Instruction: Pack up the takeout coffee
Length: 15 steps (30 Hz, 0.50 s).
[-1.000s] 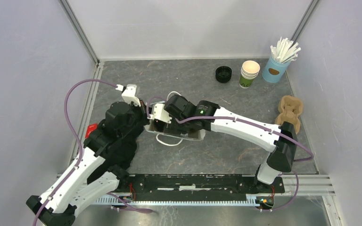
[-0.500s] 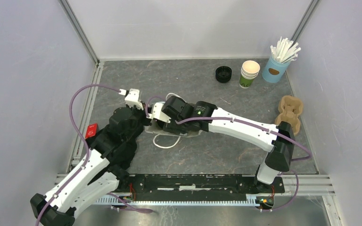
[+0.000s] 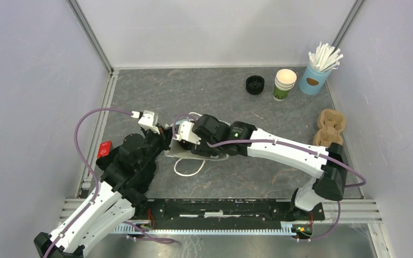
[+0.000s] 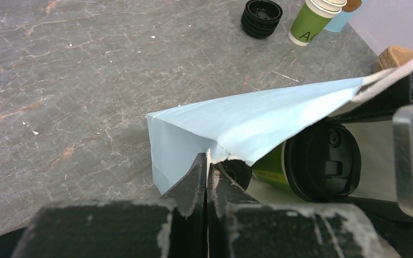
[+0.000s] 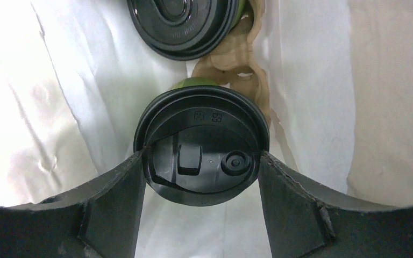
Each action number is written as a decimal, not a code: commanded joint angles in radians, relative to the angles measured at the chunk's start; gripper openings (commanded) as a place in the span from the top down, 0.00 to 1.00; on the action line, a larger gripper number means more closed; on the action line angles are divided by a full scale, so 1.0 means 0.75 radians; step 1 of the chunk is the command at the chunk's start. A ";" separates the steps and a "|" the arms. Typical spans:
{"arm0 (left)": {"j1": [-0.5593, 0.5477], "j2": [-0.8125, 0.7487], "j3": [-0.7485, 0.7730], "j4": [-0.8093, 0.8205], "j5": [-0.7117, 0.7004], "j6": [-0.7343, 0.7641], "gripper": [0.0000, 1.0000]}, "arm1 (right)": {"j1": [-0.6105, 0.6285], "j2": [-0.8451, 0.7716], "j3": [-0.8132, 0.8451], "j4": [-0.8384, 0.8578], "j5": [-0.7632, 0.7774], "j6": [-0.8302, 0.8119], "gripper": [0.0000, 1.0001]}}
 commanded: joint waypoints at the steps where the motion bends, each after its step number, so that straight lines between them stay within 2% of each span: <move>1: 0.000 -0.005 0.028 0.028 0.011 0.065 0.98 | 0.002 -0.110 -0.073 0.085 -0.063 -0.062 0.98; 8: 0.000 -0.015 0.078 -0.057 0.005 0.064 0.98 | 0.002 -0.192 -0.167 0.128 -0.126 -0.124 1.00; 15: -0.001 0.004 0.129 -0.100 0.049 0.060 0.98 | 0.000 -0.217 -0.283 0.174 -0.075 -0.163 1.00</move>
